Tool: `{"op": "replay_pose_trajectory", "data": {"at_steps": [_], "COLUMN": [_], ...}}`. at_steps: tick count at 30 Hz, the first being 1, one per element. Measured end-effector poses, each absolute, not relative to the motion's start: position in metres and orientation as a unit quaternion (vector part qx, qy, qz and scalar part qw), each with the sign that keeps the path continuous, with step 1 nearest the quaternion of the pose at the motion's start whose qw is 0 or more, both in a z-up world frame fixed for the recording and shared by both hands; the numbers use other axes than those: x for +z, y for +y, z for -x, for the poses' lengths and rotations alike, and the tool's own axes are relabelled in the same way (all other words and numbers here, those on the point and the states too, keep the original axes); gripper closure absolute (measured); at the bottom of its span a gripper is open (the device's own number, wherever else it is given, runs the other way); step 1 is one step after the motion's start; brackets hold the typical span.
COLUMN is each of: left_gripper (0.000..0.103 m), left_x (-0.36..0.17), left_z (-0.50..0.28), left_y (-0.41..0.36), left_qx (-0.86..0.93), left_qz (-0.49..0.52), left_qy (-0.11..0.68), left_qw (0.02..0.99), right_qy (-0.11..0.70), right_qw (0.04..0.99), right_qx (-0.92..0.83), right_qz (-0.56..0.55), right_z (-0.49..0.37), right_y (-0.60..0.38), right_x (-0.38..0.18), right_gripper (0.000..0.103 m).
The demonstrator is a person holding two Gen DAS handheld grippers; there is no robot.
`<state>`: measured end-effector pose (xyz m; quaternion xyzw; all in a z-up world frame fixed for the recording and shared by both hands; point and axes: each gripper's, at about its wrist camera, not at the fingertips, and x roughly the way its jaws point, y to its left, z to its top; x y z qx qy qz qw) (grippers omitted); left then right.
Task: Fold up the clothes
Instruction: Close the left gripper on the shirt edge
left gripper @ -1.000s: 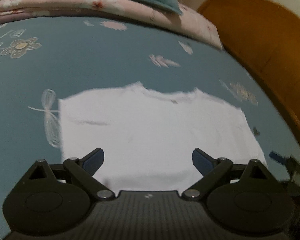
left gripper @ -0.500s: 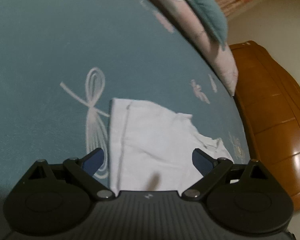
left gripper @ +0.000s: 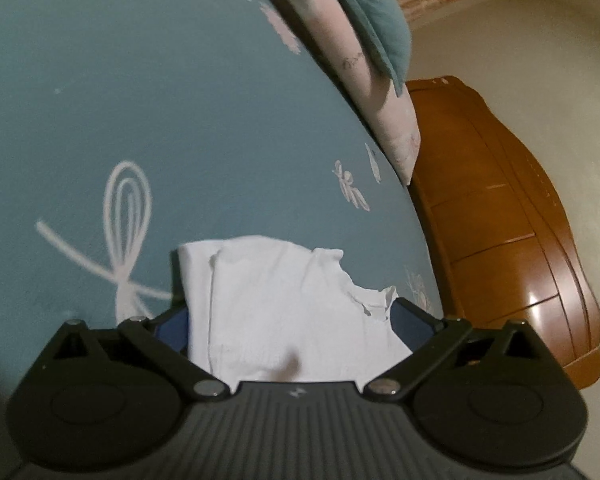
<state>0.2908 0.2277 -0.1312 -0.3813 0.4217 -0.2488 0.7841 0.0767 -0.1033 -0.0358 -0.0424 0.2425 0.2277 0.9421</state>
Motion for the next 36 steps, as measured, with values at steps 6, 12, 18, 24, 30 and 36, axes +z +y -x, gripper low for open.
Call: {"op": "replay_pose_trajectory", "data": {"at_steps": [6, 12, 18, 24, 30, 36], "left_gripper": [0.002, 0.002, 0.007, 0.074, 0.086, 0.092], "left_x": [-0.13, -0.13, -0.129, -0.132, -0.135, -0.132], "left_z": [-0.285, -0.282, -0.291, -0.283, -0.282, -0.279], "left_y": [0.225, 0.223, 0.217, 0.225, 0.23, 0.238], "left_qx": [-0.272, -0.295, -0.294, -0.261, -0.256, -0.253], "left_qz": [0.36, 0.345, 0.344, 0.315, 0.319, 0.334], "left_qy": [0.42, 0.415, 0.406, 0.431, 0.436, 0.428], "left_qw": [0.787, 0.789, 0.794, 0.804, 0.802, 0.801], "right_qy": [0.251, 0.259, 0.272, 0.283, 0.277, 0.257], "right_qw": [0.937, 0.932, 0.919, 0.895, 0.852, 0.833], "right_qx": [0.24, 0.251, 0.274, 0.3, 0.338, 0.34], "right_qz": [0.036, 0.029, 0.081, 0.169, 0.288, 0.353], "right_z": [-0.071, -0.069, -0.075, -0.081, -0.075, -0.068], "right_y": [-0.097, -0.093, -0.059, -0.011, 0.039, 0.06], "right_x": [-0.038, -0.04, -0.043, -0.05, -0.069, -0.08], "right_gripper": [0.0, 0.0, 0.0, 0.005, 0.031, 0.047]}}
